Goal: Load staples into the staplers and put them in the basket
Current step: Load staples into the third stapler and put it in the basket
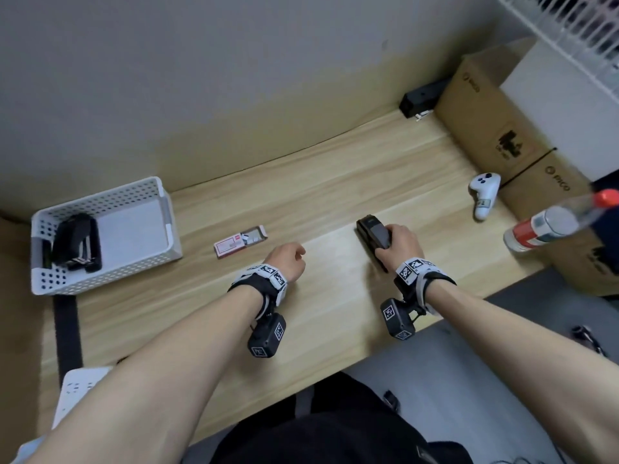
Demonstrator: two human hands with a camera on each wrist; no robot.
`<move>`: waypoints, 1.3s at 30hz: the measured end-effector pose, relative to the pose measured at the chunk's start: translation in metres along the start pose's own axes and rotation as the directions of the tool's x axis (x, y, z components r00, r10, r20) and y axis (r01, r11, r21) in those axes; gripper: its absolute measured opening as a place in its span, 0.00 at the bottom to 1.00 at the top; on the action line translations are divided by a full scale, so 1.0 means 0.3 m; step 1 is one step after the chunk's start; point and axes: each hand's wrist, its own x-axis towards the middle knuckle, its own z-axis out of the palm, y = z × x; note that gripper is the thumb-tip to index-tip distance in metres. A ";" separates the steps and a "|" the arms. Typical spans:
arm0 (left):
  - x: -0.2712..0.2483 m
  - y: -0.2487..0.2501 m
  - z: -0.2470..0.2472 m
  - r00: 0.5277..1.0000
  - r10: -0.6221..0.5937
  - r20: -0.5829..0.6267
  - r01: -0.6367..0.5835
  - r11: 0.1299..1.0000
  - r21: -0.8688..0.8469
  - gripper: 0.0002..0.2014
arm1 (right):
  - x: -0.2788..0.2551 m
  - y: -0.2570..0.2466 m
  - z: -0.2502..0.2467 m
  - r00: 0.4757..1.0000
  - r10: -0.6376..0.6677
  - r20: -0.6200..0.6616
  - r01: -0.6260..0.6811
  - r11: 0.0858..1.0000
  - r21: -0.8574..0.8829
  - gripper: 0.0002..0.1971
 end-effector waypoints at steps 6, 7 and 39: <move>-0.035 -0.031 -0.024 0.996 -0.075 -0.042 0.074 0.997 -0.030 0.18 | -0.012 -0.034 0.009 0.995 -0.099 0.018 0.097 0.991 0.093 0.22; -0.047 -0.042 -0.030 0.995 -0.086 -0.051 0.084 0.996 -0.039 0.18 | -0.025 -0.055 0.016 0.990 -0.137 0.040 0.133 0.987 0.094 0.22; -0.312 -0.575 -0.098 0.989 0.100 -0.111 -0.077 0.979 0.190 0.16 | -0.290 -0.610 0.398 0.768 -0.497 0.403 0.541 0.841 0.007 0.21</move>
